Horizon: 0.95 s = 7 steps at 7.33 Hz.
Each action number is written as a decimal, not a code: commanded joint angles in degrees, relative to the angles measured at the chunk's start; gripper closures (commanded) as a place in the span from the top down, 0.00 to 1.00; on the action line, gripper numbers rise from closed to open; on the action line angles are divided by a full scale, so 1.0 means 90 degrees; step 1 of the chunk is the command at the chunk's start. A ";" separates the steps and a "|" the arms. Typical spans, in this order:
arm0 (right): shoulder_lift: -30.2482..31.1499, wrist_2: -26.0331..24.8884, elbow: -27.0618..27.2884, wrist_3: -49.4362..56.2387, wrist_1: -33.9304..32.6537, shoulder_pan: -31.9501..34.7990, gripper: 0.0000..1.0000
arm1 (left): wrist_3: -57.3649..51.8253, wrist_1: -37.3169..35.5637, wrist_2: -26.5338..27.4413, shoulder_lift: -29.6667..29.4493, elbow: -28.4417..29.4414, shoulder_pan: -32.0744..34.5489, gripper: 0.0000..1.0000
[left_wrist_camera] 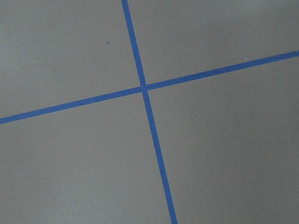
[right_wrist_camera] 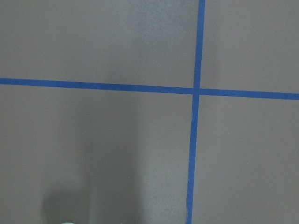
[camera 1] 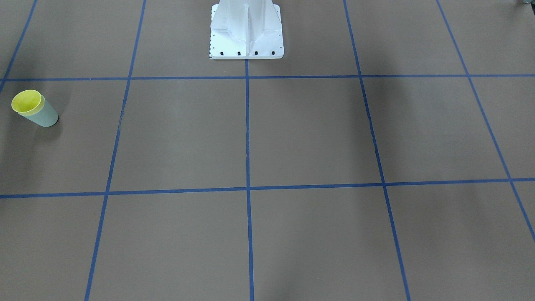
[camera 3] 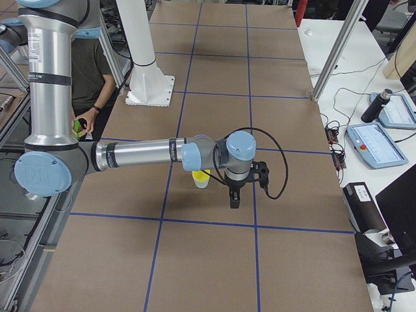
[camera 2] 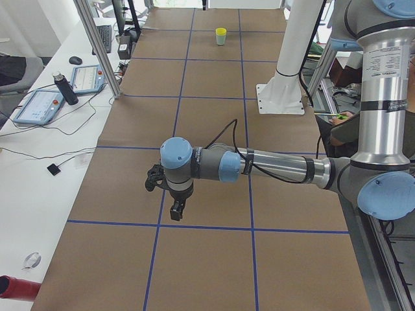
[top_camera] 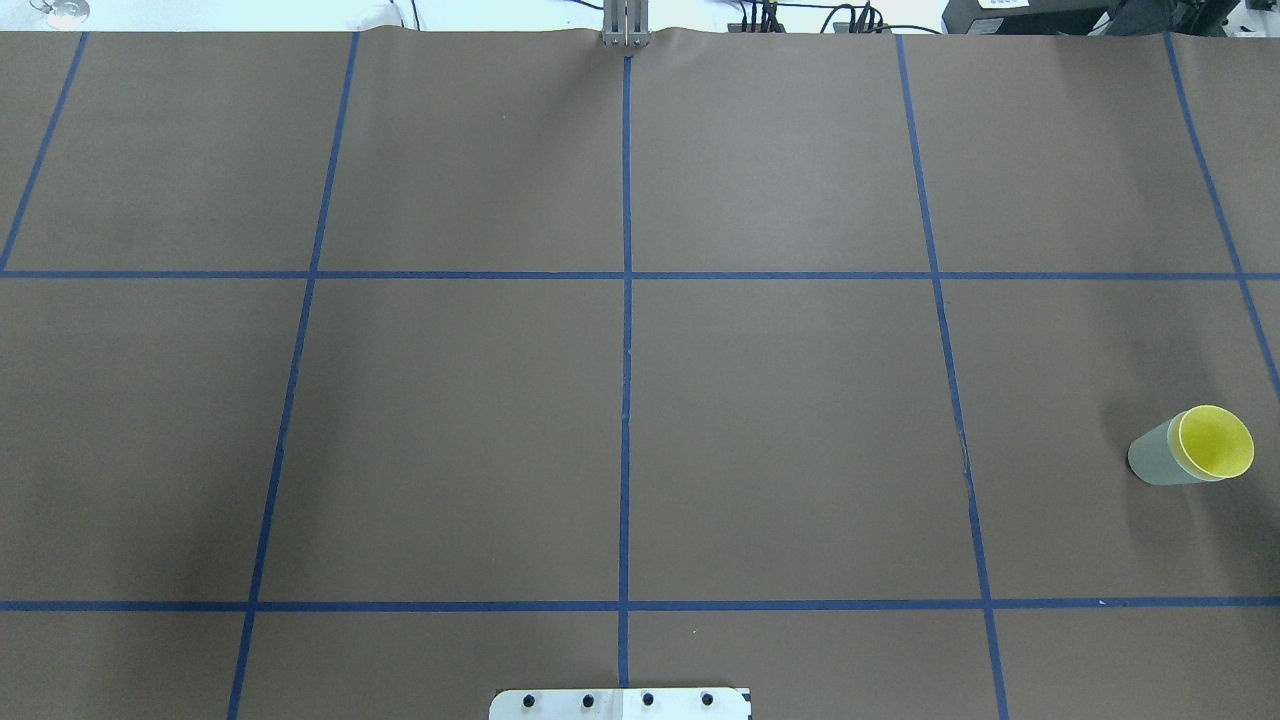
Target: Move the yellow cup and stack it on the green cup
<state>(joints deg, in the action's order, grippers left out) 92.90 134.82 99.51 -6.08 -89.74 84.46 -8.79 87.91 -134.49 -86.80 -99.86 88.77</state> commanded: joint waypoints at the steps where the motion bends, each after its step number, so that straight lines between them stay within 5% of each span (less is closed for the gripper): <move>1: 0.0000 -0.0009 -0.0012 0.0002 0.0000 0.0000 1.00 | 0.0000 -0.0012 -0.0008 0.0016 0.0012 0.0000 1.00; 7: 0.0000 -0.0009 -0.0012 0.0002 0.0000 0.0000 1.00 | 0.1143 -0.0061 0.0080 0.0035 0.0051 0.0010 1.00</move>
<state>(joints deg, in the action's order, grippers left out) 92.90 134.74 99.41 -6.07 -89.74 84.46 0.81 87.37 -133.97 -86.59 -99.49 88.82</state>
